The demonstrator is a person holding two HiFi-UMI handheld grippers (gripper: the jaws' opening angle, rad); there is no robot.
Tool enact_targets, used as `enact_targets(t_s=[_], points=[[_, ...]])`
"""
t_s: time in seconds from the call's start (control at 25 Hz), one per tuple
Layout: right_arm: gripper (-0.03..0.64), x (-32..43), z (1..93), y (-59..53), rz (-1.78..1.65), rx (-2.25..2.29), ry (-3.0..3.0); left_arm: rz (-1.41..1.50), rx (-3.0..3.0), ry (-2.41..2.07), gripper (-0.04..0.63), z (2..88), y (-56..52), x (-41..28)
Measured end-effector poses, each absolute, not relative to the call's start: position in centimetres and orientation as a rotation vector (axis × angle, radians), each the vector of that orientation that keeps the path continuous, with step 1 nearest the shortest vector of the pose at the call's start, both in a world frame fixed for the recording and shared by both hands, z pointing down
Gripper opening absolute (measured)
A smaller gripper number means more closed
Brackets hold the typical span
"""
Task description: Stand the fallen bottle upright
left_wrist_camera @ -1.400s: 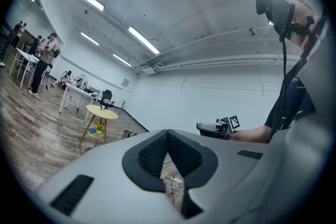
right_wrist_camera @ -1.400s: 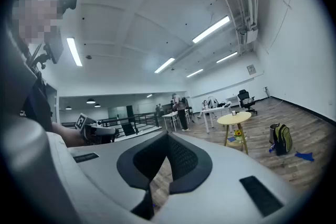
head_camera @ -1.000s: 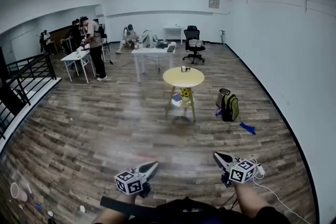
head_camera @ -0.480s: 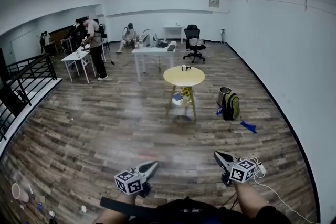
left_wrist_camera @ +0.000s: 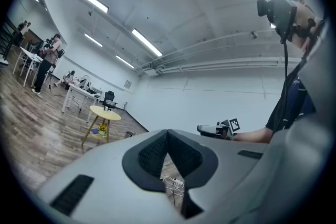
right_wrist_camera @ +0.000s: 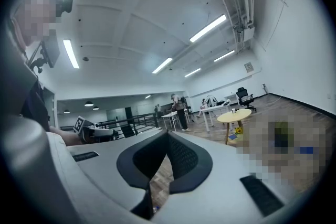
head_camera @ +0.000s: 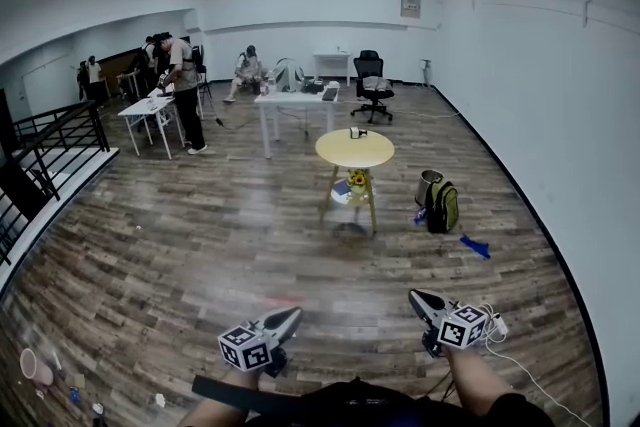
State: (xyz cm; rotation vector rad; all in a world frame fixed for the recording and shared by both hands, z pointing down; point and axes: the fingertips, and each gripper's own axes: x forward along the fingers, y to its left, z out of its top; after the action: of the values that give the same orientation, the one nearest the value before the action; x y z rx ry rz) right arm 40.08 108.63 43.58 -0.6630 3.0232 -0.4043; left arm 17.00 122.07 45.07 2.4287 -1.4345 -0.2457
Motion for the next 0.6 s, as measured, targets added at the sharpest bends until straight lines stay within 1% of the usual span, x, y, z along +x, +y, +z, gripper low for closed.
enact_targets(t_s=[0.32, 0.6], points=[[-0.003, 33.1, 43.7, 110.1, -0.399, -0.652, 3.023, -0.247, 2.419, -1.453, 0.014, 45.2, 124.6, 9.9], [-0.003, 28.2, 44.9, 110.5, -0.427, -0.622, 3.039, -0.243, 2.406, -1.446, 0.014, 46.0, 124.7, 5.7]])
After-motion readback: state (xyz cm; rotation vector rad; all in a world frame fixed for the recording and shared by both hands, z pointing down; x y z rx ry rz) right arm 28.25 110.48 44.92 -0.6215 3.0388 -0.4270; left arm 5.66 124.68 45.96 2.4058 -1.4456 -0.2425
